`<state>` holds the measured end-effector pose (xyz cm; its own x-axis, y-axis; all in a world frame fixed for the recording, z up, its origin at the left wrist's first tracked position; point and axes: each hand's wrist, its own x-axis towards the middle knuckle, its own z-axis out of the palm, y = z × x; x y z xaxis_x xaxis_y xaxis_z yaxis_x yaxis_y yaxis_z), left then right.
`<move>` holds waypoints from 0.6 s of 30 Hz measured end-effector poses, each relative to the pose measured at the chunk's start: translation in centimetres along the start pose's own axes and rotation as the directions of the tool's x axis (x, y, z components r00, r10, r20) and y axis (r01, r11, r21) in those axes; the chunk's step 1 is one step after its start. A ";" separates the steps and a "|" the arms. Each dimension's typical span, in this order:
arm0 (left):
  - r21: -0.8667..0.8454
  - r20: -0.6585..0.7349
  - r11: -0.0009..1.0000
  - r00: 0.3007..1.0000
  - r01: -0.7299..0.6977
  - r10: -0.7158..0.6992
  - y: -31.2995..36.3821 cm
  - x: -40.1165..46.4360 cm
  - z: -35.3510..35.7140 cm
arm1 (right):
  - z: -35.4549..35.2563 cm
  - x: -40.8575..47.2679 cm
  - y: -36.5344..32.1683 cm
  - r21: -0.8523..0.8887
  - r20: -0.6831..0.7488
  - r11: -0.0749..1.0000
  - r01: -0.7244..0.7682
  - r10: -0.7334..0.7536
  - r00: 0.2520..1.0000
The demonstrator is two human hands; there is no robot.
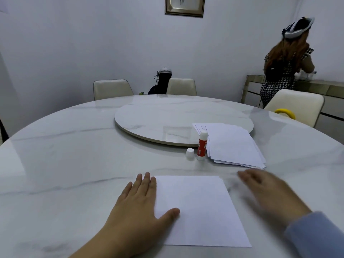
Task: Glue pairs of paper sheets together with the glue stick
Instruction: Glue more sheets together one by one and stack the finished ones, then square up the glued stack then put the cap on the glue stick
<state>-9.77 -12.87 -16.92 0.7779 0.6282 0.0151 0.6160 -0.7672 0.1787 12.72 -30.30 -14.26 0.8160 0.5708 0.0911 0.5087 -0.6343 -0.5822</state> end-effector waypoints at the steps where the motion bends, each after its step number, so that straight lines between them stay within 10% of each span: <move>1: -0.003 -0.002 1.000 1.000 0.000 0.000 0.0 0.0 0.0 | -0.8 1.5 0.5 0.101 -0.100 0.993 -0.053 0.063 0.993; 8: -0.106 -0.056 0.993 0.997 0.049 -0.055 0.0 0.7 -0.2 | -3.2 11.8 3.4 0.116 -0.078 0.874 -0.472 0.482 0.873; 18: -0.119 -0.032 0.991 0.997 0.065 -0.070 0.1 1.0 -0.3 | -2.2 15.0 1.8 0.323 -0.024 0.829 -0.456 0.489 0.872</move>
<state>-9.03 -12.27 -16.65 0.7287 0.6840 0.0345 0.6463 -0.7035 0.2956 26.50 -24.02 -12.17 0.9669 0.1750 -0.1858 -0.0391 -0.6179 -0.7853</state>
